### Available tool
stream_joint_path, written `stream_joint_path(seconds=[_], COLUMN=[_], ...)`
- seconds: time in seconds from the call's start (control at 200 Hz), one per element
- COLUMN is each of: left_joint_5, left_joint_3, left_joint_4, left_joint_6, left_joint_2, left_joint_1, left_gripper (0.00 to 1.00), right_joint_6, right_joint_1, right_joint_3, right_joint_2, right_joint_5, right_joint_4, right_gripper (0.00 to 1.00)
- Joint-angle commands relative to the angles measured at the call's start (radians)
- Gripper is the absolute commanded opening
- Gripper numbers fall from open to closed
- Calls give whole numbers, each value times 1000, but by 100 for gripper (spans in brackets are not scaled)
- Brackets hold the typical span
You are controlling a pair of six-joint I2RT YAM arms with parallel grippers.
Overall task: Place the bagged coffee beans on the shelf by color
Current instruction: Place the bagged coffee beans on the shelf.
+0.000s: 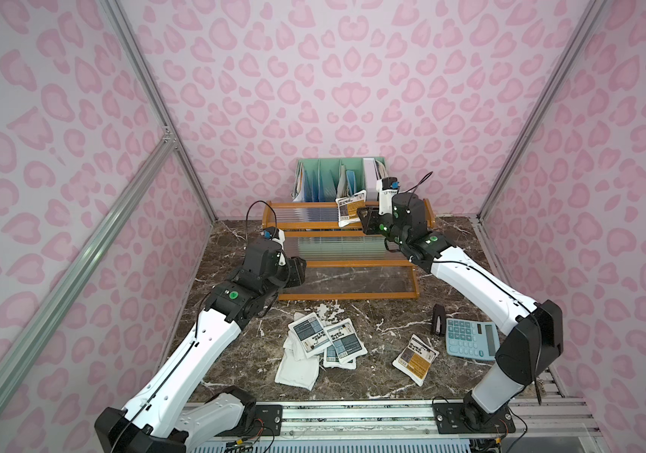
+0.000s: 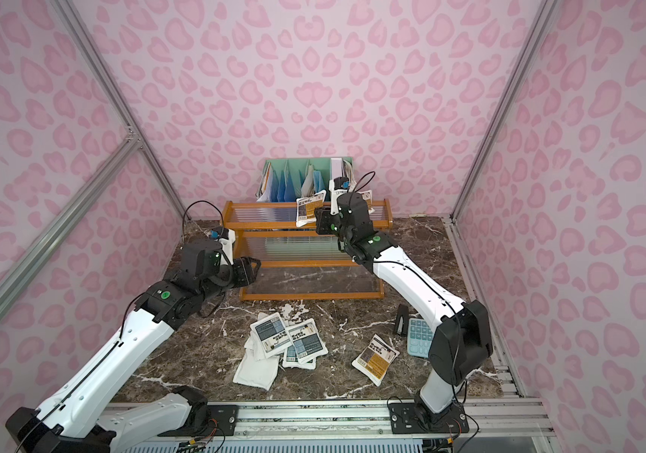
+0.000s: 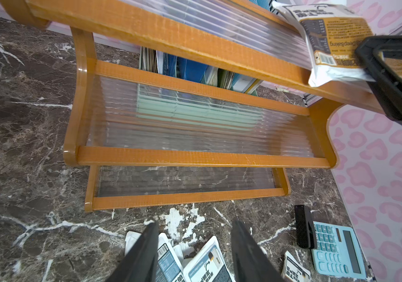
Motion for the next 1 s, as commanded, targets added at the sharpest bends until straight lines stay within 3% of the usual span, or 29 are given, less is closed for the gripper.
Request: stream_joint_path(seconds=[0.0, 0.165, 0.385, 0.665, 0.88, 0.995], left_joint_5=[14, 22, 42, 93, 65, 51], left_joint_3=[-3, -5, -11, 1, -3, -7], left_joint_4=[12, 19, 22, 19, 10, 22], left_joint_6=[4, 8, 20, 18, 12, 37], left_joint_2=[1, 4, 24, 53, 32, 20], left_joint_1=[1, 1, 1, 1, 1, 1], left_gripper=[51, 53, 54, 54, 54, 55], right_joint_6=[-21, -35, -92, -107, -106, -108], right_joint_1=[2, 6, 46, 33, 28, 23], right_joint_3=[24, 13, -22, -42, -11, 6], right_joint_2=[4, -31, -111, -78, -24, -4], right_joint_5=[37, 52, 93, 72, 56, 55], right_joint_4=[-8, 0, -10, 39, 40, 27], right_gripper=[41, 56, 64, 63, 61, 51])
